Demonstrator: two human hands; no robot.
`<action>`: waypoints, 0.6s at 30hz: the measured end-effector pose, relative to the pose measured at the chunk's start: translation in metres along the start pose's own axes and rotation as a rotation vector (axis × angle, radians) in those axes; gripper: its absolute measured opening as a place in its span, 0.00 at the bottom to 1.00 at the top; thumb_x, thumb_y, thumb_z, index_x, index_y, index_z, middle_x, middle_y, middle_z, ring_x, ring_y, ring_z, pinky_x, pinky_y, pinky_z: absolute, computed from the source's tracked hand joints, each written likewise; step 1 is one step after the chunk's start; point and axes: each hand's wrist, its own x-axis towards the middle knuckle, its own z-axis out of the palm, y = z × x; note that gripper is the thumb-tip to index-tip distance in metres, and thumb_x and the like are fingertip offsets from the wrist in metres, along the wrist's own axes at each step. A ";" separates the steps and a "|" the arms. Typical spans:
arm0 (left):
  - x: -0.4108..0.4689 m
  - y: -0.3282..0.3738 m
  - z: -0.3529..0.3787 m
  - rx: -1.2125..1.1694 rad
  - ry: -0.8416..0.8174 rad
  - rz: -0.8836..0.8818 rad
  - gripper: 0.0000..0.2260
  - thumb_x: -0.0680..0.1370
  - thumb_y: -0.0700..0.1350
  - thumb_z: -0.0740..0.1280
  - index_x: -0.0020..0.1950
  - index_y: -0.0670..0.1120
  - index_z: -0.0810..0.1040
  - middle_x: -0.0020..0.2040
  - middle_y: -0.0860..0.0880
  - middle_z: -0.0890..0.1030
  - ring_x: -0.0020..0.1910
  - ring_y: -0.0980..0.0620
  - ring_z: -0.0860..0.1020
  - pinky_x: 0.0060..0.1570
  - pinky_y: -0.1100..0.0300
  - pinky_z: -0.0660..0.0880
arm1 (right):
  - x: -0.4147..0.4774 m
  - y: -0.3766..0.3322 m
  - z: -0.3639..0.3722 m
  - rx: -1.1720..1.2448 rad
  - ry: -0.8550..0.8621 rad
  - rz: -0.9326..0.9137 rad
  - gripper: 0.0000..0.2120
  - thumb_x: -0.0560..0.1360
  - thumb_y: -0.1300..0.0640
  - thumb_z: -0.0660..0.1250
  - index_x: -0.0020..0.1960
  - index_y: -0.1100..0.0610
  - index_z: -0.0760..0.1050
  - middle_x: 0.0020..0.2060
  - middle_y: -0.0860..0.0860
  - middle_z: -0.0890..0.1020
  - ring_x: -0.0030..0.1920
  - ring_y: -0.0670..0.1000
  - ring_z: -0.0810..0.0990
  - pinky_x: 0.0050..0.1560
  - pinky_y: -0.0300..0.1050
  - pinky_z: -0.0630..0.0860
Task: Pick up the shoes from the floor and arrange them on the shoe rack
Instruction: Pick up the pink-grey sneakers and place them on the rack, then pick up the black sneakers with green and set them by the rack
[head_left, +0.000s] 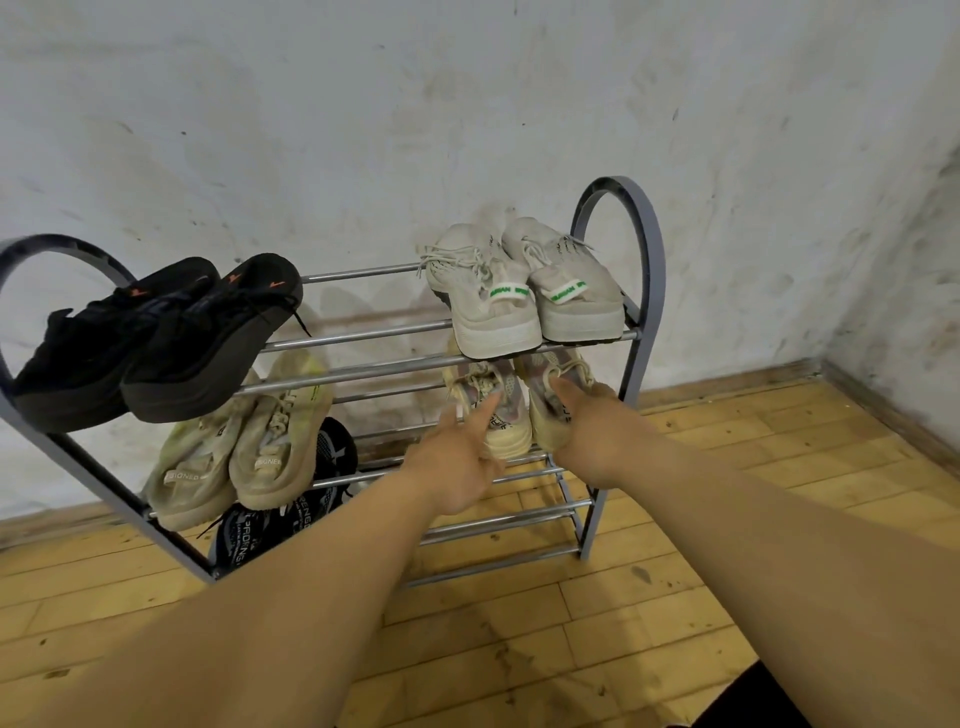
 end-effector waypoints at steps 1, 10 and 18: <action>-0.005 -0.004 -0.007 0.031 -0.010 0.003 0.40 0.80 0.60 0.65 0.79 0.70 0.36 0.85 0.42 0.47 0.82 0.38 0.54 0.77 0.40 0.61 | -0.008 -0.003 -0.005 -0.026 0.035 -0.024 0.43 0.74 0.56 0.69 0.83 0.44 0.52 0.75 0.59 0.62 0.69 0.63 0.73 0.62 0.51 0.75; -0.135 0.002 -0.105 0.131 -0.193 -0.047 0.37 0.79 0.63 0.67 0.84 0.60 0.53 0.82 0.51 0.61 0.78 0.48 0.64 0.72 0.57 0.63 | -0.087 -0.059 -0.031 0.001 -0.191 -0.338 0.36 0.77 0.42 0.71 0.81 0.44 0.62 0.79 0.51 0.64 0.77 0.54 0.65 0.72 0.45 0.64; -0.340 -0.070 -0.144 -0.093 0.346 -0.270 0.28 0.78 0.64 0.68 0.76 0.69 0.62 0.72 0.64 0.68 0.70 0.59 0.70 0.68 0.57 0.69 | -0.141 -0.202 -0.015 0.132 -0.105 -0.639 0.26 0.76 0.38 0.70 0.72 0.43 0.72 0.71 0.43 0.74 0.70 0.48 0.72 0.63 0.43 0.70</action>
